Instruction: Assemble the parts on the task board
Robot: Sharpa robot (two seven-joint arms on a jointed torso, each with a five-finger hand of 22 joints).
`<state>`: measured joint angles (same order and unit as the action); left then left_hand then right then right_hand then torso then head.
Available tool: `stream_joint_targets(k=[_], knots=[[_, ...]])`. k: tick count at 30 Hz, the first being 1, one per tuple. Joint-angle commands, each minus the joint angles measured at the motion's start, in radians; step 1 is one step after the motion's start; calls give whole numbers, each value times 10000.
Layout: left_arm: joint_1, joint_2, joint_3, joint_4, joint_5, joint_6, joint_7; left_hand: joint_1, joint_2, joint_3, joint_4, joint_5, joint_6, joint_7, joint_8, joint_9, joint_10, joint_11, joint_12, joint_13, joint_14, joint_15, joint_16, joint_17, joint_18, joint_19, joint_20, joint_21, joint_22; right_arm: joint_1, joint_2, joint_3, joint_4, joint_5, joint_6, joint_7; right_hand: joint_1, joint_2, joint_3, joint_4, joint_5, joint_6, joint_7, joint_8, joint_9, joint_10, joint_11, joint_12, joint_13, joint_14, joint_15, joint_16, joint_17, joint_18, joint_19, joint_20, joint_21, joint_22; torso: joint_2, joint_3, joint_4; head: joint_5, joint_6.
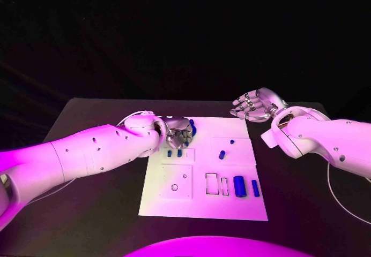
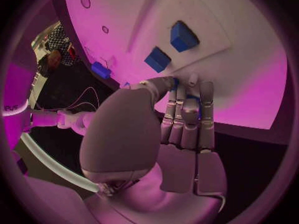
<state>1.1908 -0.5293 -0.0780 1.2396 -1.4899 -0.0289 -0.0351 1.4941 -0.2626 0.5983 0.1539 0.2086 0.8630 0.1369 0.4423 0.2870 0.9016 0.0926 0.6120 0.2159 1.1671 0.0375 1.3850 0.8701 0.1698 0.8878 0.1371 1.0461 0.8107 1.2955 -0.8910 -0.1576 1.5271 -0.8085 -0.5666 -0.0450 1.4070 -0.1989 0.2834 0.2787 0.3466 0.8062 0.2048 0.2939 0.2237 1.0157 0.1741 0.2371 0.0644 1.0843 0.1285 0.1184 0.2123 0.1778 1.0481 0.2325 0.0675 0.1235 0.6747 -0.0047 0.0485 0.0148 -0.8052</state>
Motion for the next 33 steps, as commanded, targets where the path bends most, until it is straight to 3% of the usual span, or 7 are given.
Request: stream_joint_targets(k=[1,5,10,14,21,27,33], knots=[[-33,47,-10,-35,31,167,161,-116,143,114,-103,-73,234,-5,-25,23,206,-42,-78,-59,101,-77,85,27,145,-52,-38,112,68,-5,7,3,16,-55,102,150,26,-49,79,-5,60,65,352,-35,-17,46,2,-48,-11,67,-6,-36,-9,60,-21,26,13,-8,-3,-1,2,-8,-2],[-37,59,-10,-58,116,-35,255,-185,325,200,-314,-86,610,-33,18,117,628,-162,-199,-145,545,-188,294,477,95,195,-123,424,409,-5,9,3,16,-55,103,151,21,-45,83,0,62,67,352,-36,-18,48,2,-50,-11,70,-6,-38,-12,60,-20,26,13,-12,-11,-1,5,-14,-3],[-47,28,-10,-50,201,-415,421,-491,370,310,-560,-105,865,10,-248,202,1177,-163,-976,-452,852,-216,360,573,6,541,-166,762,828,-5,17,3,9,-80,113,153,21,-45,83,0,62,67,352,-36,-18,48,2,-50,-11,70,-6,-38,-12,60,-20,26,13,-12,-16,-2,5,2,13],[-68,-37,4,63,229,-569,439,-597,396,316,-645,-103,1049,-15,-304,266,1465,-194,-1254,-518,1058,-249,454,793,-35,749,-184,916,1029,-5,27,3,-2,-101,115,152,21,-45,83,0,62,67,352,-36,-18,48,2,-50,-11,70,-6,-38,-12,60,-20,26,13,-12,-14,-6,6,0,31],[-90,-252,98,380,301,-628,409,-678,369,319,-693,-98,1088,-8,-392,290,1574,-180,-1483,-571,1105,-241,478,813,-44,794,-191,949,1068,-5,42,3,-18,-111,111,146,15,-38,90,5,67,69,352,-37,-20,50,2,-53,-11,72,-6,-41,-17,60,-19,26,14,-19,-18,3,3,3,66],[-90,-621,279,678,452,-658,324,-752,335,317,-702,-83,1100,20,-461,301,1642,-154,-1621,-595,1180,-221,519,922,-71,893,-184,1014,1167,-5,34,3,-25,-113,118,136,15,-38,90,5,67,69,352,-37,-20,50,2,-53,-11,72,-6,-41,-17,60,-19,26,14,-19,-25,7,15,-6,91],[-86,-942,393,862,559,-549,181,-779,314,313,-715,-83,1130,23,-483,312,1693,-152,-1678,-600,1213,-216,538,956,-83,946,-180,1047,1215,-5,19,3,-29,-113,123,132,15,-38,90,5,67,69,352,-37,-20,50,2,-53,-11,72,-6,-41,-17,60,-19,26,14,-19,-27,6,25,0,93]])
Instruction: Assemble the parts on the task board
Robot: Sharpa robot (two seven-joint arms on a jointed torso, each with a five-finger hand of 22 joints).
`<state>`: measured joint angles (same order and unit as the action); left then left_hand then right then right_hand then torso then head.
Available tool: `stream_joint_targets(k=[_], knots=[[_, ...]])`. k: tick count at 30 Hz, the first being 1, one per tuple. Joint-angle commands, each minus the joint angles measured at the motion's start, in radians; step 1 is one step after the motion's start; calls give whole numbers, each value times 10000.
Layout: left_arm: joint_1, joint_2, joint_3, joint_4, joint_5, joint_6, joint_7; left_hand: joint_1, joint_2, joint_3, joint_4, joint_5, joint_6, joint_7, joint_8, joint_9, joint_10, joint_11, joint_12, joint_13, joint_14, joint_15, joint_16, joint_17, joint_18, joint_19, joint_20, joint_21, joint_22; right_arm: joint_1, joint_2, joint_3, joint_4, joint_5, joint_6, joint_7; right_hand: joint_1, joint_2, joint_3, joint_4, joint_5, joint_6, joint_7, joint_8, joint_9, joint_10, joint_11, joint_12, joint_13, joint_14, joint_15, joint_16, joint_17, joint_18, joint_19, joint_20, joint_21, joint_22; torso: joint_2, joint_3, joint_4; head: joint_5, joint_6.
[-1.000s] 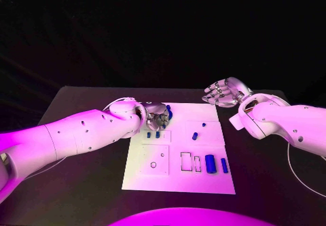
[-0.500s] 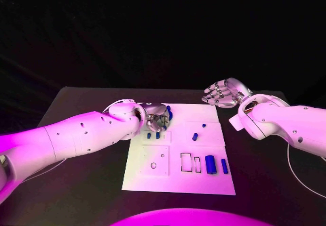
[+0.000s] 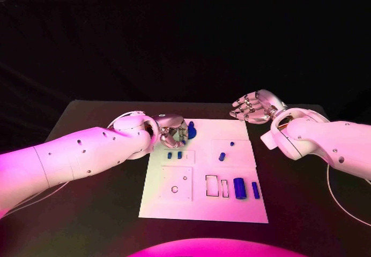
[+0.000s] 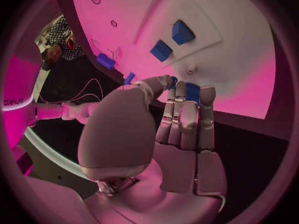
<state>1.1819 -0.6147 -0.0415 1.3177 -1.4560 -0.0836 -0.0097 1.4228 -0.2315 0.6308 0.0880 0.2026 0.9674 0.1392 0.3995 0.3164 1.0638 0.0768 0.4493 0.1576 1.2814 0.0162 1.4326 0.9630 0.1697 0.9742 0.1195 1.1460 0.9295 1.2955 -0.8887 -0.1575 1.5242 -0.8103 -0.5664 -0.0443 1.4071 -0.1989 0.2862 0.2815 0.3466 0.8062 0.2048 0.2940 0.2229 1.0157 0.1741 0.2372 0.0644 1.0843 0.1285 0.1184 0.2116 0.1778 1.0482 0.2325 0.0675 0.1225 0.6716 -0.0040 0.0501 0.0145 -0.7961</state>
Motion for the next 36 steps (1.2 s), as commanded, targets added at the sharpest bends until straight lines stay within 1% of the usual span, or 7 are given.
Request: stream_joint_targets(k=[1,5,10,19,24,29,36], knots=[[4,-128,37,85,243,57,-93,-67,3,-12,-56,-24,85,0,-55,18,71,7,-50,-17,70,-3,62,27,-81,81,-3,48,26,-5,-5,1,-2,-95,123,125,15,-38,62,-23,67,69,352,-38,-11,50,2,-54,-11,72,-6,-41,-9,60,-19,26,14,-9,8,-4,11,2,3],[4,-225,56,9,323,271,-127,-111,-37,-28,-58,-28,98,6,-87,25,103,14,-114,-24,21,3,42,-86,-61,1,2,-14,-62,-6,5,1,-14,-95,127,124,15,-38,62,-23,67,69,352,-38,-11,50,2,-54,-11,72,-6,-41,-9,60,-19,26,14,-9,15,-11,8,24,-13],[4,-287,64,-70,367,343,-139,-134,-50,-33,-54,-28,101,11,-106,27,111,20,-151,-29,13,9,38,-98,-62,-3,6,-20,-64,-11,21,1,-27,-95,132,125,15,-38,62,-23,67,69,352,-38,-11,50,2,-54,-11,72,-6,-41,-9,60,-19,26,14,-9,16,-26,6,28,-20],[4,-318,68,-159,560,706,-185,-126,-61,-12,-91,-19,102,36,-173,34,133,41,-269,-42,-90,23,-15,-286,-34,-126,15,-117,-183,-16,36,1,-35,-95,136,118,15,-38,62,-23,67,69,352,-38,-11,50,2,-54,-11,72,-6,-41,-9,60,-19,26,14,-9,28,-27,4,34,-37],[4,-293,68,-211,597,839,-220,-131,-62,-13,-91,-20,102,39,-181,35,135,44,-282,-43,-99,26,-20,-300,-33,-137,17,-127,-193,-17,41,1,-33,-96,135,115,15,-38,62,-23,67,69,352,-38,-11,50,2,-54,-11,72,-6,-41,-9,60,-19,26,14,-9,22,-3,-2,57,-67],[4,-261,67,-246,628,885,-219,-131,-62,-13,-91,-20,102,39,-181,35,135,44,-282,-43,-99,26,-20,-300,-33,-137,17,-127,-193,-18,42,1,-31,-96,135,113,15,-38,62,-23,67,69,352,-38,-11,50,2,-54,-11,72,-6,-41,-9,60,-19,26,14,-9,19,0,-15,61,-69],[4,-234,65,-254,649,904,-192,-133,-56,-10,-91,-21,104,40,-188,37,140,45,-295,-43,-104,29,-23,-303,-29,-158,19,-143,-212,-18,35,1,-27,-97,134,108,15,-38,62,-23,67,69,352,-38,-11,50,2,-54,-11,72,-6,-41,-9,60,-19,26,14,-9,25,8,-14,58,-72]])
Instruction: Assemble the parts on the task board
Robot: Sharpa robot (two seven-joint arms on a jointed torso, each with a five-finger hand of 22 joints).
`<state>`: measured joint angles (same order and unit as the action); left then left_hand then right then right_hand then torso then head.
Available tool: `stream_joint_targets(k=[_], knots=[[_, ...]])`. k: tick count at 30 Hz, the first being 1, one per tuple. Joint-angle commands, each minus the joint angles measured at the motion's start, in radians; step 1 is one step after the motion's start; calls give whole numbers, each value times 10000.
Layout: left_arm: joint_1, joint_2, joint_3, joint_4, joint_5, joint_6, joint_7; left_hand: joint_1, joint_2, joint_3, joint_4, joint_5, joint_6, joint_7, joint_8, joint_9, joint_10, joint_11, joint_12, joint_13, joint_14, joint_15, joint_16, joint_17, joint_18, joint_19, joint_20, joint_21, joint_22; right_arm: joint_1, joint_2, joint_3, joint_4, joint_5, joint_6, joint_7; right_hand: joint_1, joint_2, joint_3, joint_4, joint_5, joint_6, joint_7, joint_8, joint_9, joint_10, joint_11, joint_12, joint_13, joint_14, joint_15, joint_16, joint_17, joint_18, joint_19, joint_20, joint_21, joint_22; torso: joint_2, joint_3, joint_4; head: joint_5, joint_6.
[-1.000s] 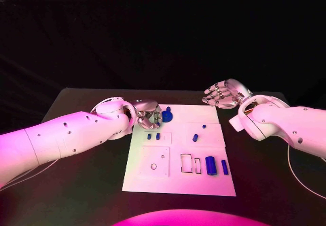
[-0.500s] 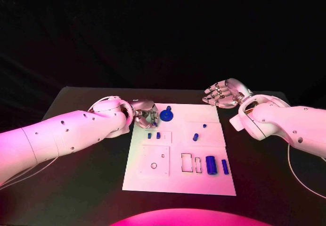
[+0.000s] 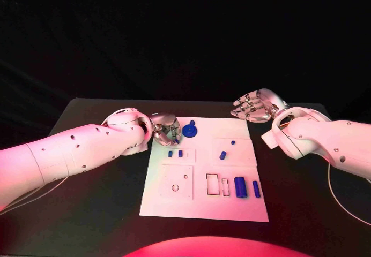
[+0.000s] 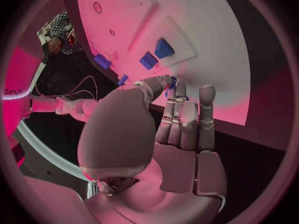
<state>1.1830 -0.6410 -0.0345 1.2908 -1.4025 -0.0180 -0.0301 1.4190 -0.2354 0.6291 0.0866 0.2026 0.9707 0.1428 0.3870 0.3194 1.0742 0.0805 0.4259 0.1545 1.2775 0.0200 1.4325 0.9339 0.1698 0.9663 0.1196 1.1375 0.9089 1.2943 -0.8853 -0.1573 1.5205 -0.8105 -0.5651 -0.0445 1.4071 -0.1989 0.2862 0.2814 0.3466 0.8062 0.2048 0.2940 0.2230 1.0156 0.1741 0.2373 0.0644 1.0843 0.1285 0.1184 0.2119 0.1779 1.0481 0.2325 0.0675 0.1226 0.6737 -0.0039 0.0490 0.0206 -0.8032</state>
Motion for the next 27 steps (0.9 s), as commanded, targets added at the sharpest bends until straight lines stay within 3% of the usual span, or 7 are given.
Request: stream_joint_targets(k=[1,27], knots=[[-7,33,-6,20,118,244,21,-91,-12,9,-80,-22,70,4,-69,8,38,10,-70,-12,-78,-8,-29,-35,-27,-89,19,-67,-15,-6,2,-1,9,-95,119,110,-17,-30,88,-7,70,79,353,-49,-24,58,3,-73,-11,84,-5,-60,-40,59,-14,28,16,-46,4,9,-3,-3,2],[-9,162,-9,-85,26,418,-134,-50,36,32,-118,-31,102,7,-98,23,89,6,-128,-7,-44,-7,-12,47,-44,-26,26,-27,58,-6,-17,-1,19,-102,124,107,-20,-33,98,-9,71,81,353,-54,-29,60,4,-80,-11,88,-4,-68,-50,59,-14,28,16,-59,1,-9,-3,-27,-1]])
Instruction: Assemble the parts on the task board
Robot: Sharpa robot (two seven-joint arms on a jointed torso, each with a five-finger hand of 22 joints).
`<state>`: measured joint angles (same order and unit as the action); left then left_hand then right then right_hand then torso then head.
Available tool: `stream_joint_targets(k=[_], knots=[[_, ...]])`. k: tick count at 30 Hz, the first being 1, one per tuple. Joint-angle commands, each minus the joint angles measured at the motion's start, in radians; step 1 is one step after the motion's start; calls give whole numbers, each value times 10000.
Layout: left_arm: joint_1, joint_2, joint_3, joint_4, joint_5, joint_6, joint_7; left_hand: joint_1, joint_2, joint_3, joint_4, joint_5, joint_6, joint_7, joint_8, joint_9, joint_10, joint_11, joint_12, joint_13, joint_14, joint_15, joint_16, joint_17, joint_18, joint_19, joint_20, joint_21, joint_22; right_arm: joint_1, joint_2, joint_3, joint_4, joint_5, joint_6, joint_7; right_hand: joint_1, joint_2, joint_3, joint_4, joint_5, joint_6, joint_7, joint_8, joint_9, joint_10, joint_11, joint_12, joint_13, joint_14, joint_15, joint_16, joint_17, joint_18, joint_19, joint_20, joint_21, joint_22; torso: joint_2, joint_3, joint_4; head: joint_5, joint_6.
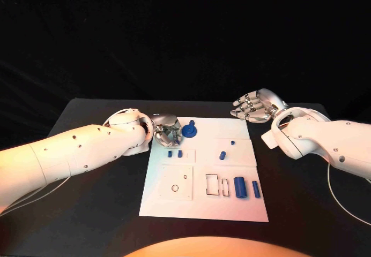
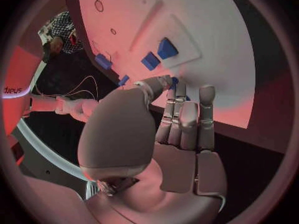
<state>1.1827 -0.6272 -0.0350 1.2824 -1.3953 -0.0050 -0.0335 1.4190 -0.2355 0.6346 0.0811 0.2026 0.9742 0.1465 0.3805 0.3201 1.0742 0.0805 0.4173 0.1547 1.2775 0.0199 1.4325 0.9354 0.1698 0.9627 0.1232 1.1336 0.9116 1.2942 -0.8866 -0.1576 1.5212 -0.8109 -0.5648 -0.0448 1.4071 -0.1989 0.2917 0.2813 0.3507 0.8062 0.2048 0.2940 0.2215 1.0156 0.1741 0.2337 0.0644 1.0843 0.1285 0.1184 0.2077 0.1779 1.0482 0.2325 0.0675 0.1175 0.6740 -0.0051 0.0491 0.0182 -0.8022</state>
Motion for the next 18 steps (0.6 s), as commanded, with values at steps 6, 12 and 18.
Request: stream_joint_targets(k=[6,12,18], knots=[[-6,38,-5,-27,-66,383,-240,-116,-3,-67,-51,-50,16,-4,-114,13,63,38,-144,-18,-78,15,-20,-28,-26,-78,3,-59,-61,-5,-8,3,12,-99,129,107,-20,-33,43,-8,29,81,353,-55,-14,60,3,-45,-11,88,-4,-68,-9,59,-14,28,16,-8,-5,7,-3,-8,-15],[-6,35,-5,-33,-61,374,-304,-273,-124,-121,2,-42,-292,99,-440,-41,-147,163,-486,-63,-299,130,-76,-321,15,-318,94,-266,-285,-5,-11,3,12,-99,134,107,-20,-33,43,-8,29,81,353,-55,-14,60,3,-45,-11,88,-4,-68,-9,59,-14,28,16,-8,-10,5,-3,-13,-17],[-6,21,-6,-35,7,225,-281,-373,-211,-124,47,-23,-609,148,-745,-103,-295,240,-727,-77,-473,200,-105,-564,57,-478,170,-424,-456,-6,-14,3,9,-99,157,97,-24,-42,50,-10,27,81,354,-61,-20,60,5,-53,-11,90,-3,-77,-20,59,-14,29,15,-23,-10,5,2,-18,-4]])
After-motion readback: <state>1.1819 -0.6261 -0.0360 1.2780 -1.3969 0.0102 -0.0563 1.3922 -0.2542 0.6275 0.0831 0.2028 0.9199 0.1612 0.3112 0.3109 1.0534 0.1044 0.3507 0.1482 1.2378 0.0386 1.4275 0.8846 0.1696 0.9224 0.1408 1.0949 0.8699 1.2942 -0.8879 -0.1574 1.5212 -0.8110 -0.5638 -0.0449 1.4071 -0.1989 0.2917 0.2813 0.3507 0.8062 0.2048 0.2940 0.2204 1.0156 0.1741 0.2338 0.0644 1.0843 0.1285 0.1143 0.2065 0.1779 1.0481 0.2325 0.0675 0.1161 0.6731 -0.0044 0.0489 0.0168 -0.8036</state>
